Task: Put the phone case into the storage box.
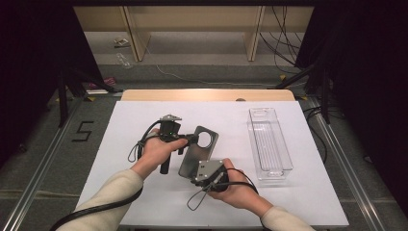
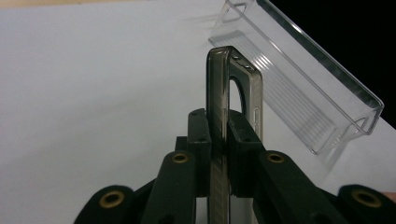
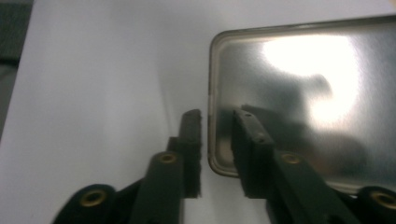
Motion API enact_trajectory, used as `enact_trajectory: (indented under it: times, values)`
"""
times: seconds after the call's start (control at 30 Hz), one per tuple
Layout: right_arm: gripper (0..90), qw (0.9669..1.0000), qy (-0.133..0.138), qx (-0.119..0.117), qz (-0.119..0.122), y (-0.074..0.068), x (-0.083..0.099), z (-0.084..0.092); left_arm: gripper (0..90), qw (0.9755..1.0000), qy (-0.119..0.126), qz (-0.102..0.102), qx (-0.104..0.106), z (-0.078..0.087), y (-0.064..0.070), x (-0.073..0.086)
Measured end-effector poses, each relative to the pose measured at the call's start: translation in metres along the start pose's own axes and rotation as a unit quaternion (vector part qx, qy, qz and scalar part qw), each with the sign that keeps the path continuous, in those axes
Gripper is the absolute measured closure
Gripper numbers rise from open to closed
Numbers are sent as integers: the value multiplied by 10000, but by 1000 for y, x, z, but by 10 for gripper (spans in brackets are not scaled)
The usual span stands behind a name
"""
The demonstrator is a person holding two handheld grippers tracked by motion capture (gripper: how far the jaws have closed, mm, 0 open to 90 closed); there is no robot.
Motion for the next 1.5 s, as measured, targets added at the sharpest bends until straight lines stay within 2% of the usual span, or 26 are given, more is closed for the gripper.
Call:
enact_trajectory:
  times: [0.1,0.27,0.43,0.63,0.7,0.87,1.03,1.17,1.27,1.5]
  values:
    - [550,9990,283,194,-286,7,-3,2,811,9994,237,-249,-95,5,-4,-6]
    - [419,9944,710,433,-657,19,-8,11,811,9975,470,-508,-154,12,-9,-7]
    - [340,9878,1027,486,-1070,27,-9,18,811,9956,767,-503,-180,20,-16,-7]
    - [233,9773,1416,784,-1365,41,-10,28,811,9932,1084,-403,-128,30,-24,-5]
    - [220,9730,1533,924,-1455,46,-10,33,811,9926,1158,-364,-45,34,-25,-4]
    - [185,9683,1613,1074,-1578,54,-9,39,811,9901,1363,-335,-46,42,-28,0]
    - [181,9616,1751,1171,-1758,60,-9,44,810,9878,1523,-321,-43,47,-31,4]
    - [179,9568,1863,1233,-1858,65,-9,48,810,9870,1586,-262,-54,50,-35,8]
    - [179,9552,1869,1335,-1868,68,-8,50,811,9864,1622,-249,-38,51,-35,8]
    - [179,9524,1948,1381,-1897,71,-10,55,810,9850,1706,-253,-17,55,-32,6]
Point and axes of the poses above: each handheld gripper's, and its own axes: z roughly backward along the jaws, x roughly out of its underside, y roughly to its right, the point moved 10 cm from there along -z, roughly forward along the jaws, and after that the axes turned 9 degrees about -x, right-handed, at the moved point
